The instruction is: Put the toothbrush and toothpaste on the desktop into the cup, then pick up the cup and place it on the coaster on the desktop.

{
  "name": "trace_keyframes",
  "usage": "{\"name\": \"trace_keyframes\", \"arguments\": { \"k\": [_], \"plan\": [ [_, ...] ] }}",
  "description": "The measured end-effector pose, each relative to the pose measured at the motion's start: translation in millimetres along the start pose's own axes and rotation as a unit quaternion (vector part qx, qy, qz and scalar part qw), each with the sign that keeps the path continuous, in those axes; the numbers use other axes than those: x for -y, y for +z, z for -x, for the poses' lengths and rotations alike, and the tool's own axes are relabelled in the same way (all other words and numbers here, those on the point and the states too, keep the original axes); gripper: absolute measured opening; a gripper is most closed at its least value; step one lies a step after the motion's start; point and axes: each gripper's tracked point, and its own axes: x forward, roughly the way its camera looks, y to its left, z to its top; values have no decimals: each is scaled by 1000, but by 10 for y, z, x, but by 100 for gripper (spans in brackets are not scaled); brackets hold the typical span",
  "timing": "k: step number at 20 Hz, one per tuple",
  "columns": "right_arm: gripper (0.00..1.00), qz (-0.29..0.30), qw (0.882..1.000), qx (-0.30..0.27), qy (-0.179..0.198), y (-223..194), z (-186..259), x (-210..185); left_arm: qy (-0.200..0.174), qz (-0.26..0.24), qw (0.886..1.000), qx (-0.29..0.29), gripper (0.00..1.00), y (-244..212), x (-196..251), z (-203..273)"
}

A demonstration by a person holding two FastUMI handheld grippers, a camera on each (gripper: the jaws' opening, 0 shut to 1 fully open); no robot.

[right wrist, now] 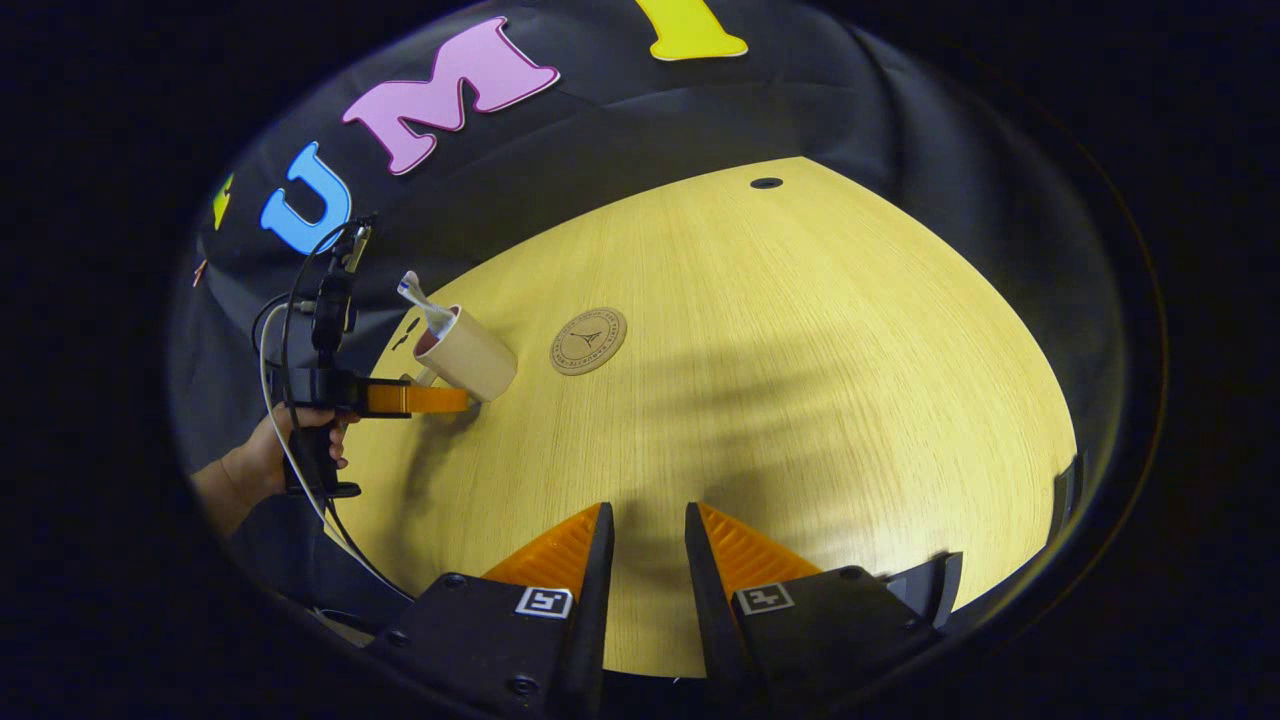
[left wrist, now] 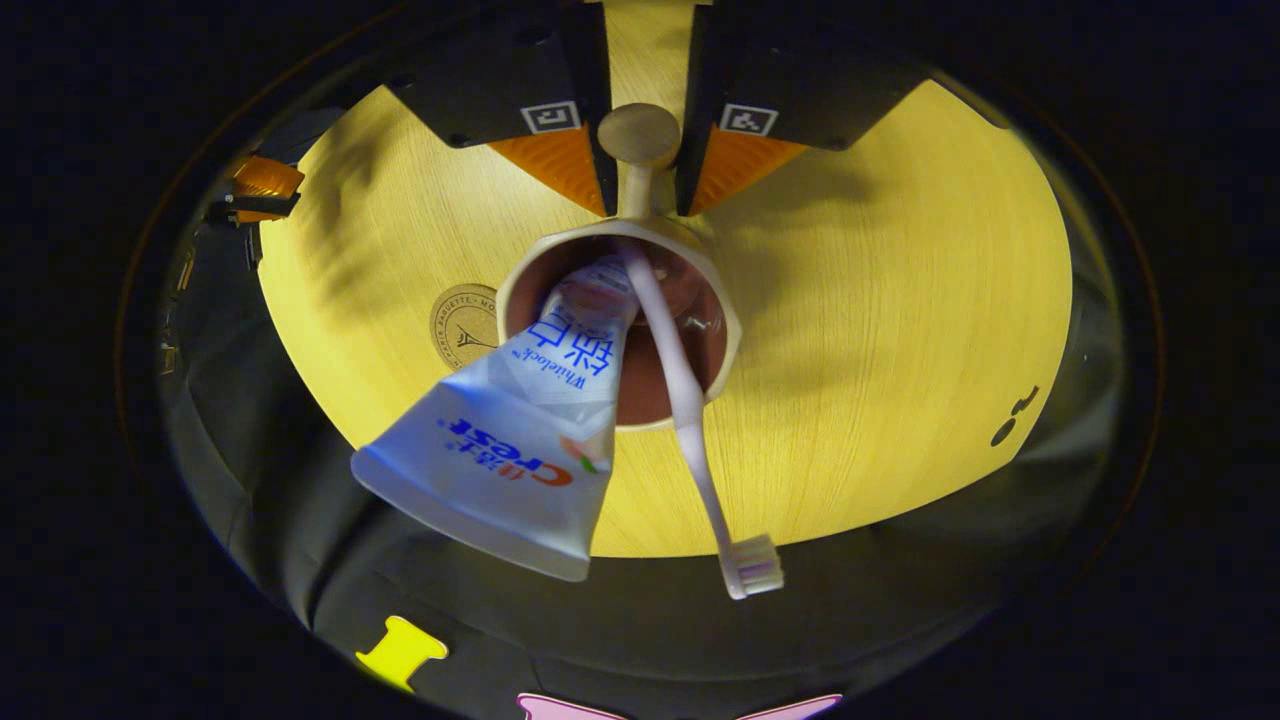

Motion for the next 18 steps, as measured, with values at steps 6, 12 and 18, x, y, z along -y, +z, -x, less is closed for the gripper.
{"name": "trace_keyframes", "arguments": {
  "k": [6,12,18],
  "plan": [
    [44,1,1000,-4,-2,-49,-35,-1,31,-6,999,9,31,40,-87,-7],
    [44,10,1000,-4,0,-12,-51,9,43,-12,999,18,23,68,-105,13],
    [44,9,1000,-5,2,35,-68,39,32,-40,998,30,23,147,97,53]
  ]
}}
